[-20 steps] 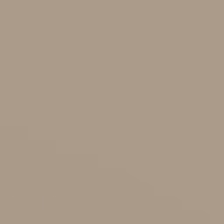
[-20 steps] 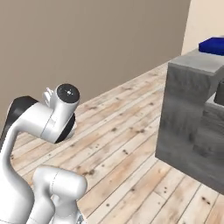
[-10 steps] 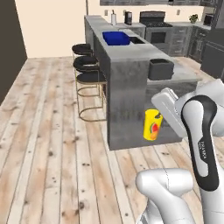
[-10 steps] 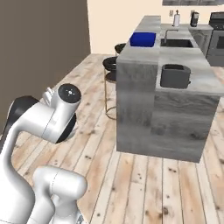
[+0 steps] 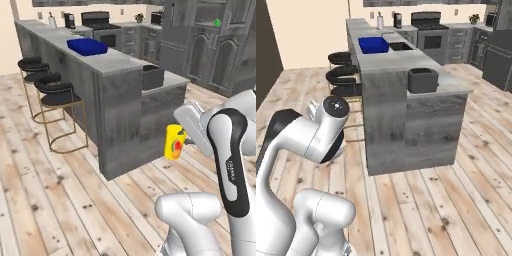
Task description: There is a tray on the dining counter. Grab the cup, mug, and pitcher and place them on the tray. The pitcher may be placed next to the tray if it cannot fit the tray.
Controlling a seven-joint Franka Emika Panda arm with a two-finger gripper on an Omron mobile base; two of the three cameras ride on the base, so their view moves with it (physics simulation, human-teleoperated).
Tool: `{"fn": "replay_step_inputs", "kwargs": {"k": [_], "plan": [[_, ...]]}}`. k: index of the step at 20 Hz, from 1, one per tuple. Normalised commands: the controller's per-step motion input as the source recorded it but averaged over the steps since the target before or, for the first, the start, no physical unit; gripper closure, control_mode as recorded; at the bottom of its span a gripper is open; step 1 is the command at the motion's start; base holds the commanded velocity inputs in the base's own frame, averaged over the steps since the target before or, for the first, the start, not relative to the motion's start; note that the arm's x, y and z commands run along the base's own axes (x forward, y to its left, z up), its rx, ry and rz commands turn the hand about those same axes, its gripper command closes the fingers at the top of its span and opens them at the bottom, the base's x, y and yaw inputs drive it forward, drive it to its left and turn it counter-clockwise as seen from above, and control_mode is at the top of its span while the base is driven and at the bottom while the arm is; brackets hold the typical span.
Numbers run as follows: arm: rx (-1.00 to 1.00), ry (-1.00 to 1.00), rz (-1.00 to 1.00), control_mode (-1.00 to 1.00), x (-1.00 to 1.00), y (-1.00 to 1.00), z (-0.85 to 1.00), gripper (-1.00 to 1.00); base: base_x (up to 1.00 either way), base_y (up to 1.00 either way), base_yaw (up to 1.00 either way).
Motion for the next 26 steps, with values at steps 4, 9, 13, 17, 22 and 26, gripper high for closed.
{"fn": "replay_step_inputs", "kwargs": {"k": [4, 9, 13, 17, 22, 26], "plan": [[0.00, 0.00, 0.00, 1.00, 0.00, 0.00, 0.00, 1.00, 0.08, 1.00, -0.56], [0.00, 0.00, 0.00, 1.00, 0.00, 0.00, 0.00, 1.00, 0.01, 0.99, -0.49], [0.00, 0.00, 0.00, 1.00, 0.00, 0.00, 0.00, 1.00, 0.15, 1.00, -0.53], [0.00, 0.00, 0.00, 1.00, 0.00, 0.00, 0.00, 1.00, 0.17, 0.99, -0.49], [0.00, 0.00, 0.00, 1.00, 0.00, 0.00, 0.00, 1.00, 0.09, 0.97, -0.48], [0.00, 0.00, 0.00, 1.00, 0.00, 0.00, 0.00, 1.00, 0.07, 0.94, -0.47]]}}
